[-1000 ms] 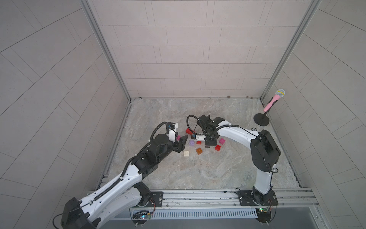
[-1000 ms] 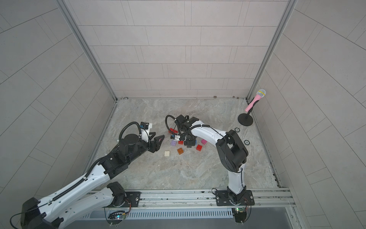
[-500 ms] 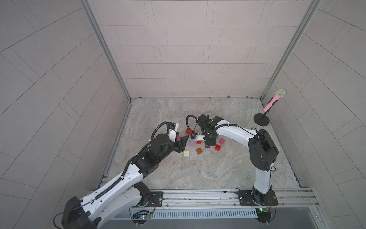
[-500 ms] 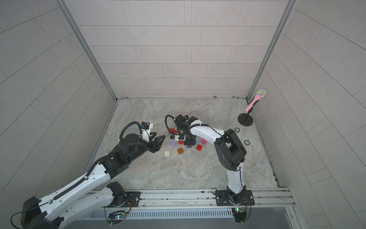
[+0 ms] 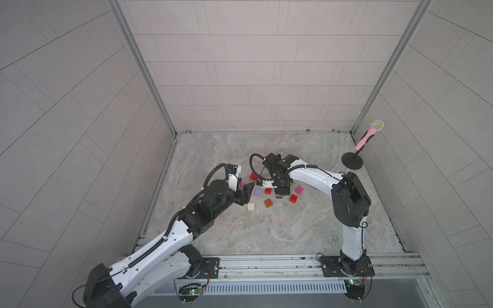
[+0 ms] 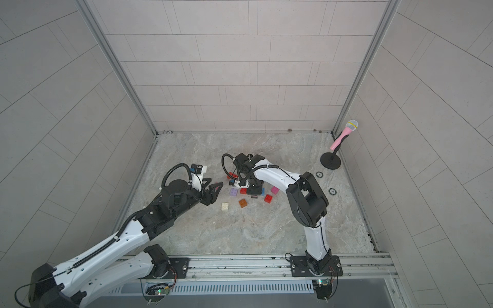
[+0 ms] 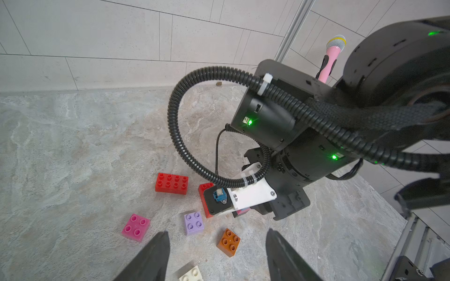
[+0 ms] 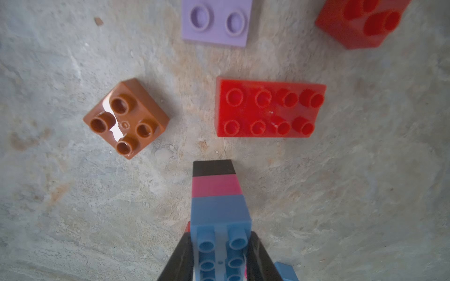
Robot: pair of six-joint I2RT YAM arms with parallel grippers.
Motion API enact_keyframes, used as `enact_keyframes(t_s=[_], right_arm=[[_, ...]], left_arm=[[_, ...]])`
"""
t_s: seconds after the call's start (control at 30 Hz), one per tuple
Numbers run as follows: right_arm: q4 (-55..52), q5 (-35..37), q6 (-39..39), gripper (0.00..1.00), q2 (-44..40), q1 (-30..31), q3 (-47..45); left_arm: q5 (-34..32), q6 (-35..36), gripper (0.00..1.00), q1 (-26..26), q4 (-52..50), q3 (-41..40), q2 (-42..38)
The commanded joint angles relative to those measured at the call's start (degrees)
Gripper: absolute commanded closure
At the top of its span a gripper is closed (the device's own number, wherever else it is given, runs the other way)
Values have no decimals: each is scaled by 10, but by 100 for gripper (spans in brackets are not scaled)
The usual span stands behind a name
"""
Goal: Assemble the letter p with lego
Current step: Assemble the lego brick with the lego brick.
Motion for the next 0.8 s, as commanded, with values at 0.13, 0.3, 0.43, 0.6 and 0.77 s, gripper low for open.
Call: enact_keyframes(t_s=[0.13,0.3,0.43,0.6,0.77], right_arm=[[-11,-5,49,50,-10,-11,32],[-13,-10,54,5,-43,-11,35],[-16,8,97,10,-75,-18,34],[-22,55,215,24,-118,-68,12],[-6,40,279,29,-151,-121,-69]], left_arm=[[6,10,31,2,11,-5,4],[6,10,30,3,11,-5,6],[-1,2,24,3,6,-1,11],[-5,-8,22,3,-1,6,18],[-9,-17,22,3,-12,16,27]])
